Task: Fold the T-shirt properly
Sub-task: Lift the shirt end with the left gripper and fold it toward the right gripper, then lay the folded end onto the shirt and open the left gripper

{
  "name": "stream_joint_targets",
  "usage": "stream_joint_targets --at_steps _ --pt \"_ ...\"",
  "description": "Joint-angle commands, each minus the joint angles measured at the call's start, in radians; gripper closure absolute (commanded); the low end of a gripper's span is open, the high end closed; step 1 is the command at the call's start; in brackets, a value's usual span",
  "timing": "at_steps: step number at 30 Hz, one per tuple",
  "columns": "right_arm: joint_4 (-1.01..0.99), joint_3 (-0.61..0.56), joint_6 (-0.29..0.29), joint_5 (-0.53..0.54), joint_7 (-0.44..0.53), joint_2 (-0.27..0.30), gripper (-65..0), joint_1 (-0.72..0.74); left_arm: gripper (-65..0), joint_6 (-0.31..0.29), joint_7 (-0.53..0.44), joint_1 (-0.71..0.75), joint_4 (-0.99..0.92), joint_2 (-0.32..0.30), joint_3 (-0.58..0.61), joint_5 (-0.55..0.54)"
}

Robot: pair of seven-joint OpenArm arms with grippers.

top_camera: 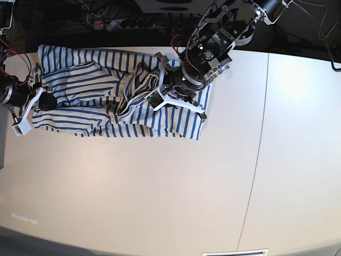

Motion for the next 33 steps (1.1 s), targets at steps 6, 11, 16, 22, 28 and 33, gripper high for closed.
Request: stream_joint_targets --at_steps 6,11,16,22,28,33 --pt "0.015 0.011 0.073 0.014 0.016 0.024 0.0 0.011 -1.5 0.013 0.043 -0.007 0.017 0.036 0.001 -0.027" --pt "0.015 0.011 0.073 0.014 0.027 0.024 0.0 0.011 -1.5 0.013 0.092 0.004 0.017 0.036 0.001 -0.119" --pt "0.015 0.011 0.073 0.013 0.032 0.024 0.0 0.011 -1.5 0.004 0.085 0.086 0.023 0.075 0.015 -0.139" --pt "0.015 0.011 0.073 -0.001 0.038 0.024 0.0 0.011 -1.5 -0.013 0.072 0.080 0.074 0.122 0.024 -0.072" --pt "0.015 0.011 0.068 -0.052 0.050 0.025 0.0 0.014 -1.5 -0.013 0.089 0.056 0.136 0.121 0.012 -0.017" --pt "0.008 0.089 0.056 -0.166 0.050 0.030 0.0 0.013 -1.5 -0.012 0.117 0.060 0.141 0.043 -0.047 -0.017"
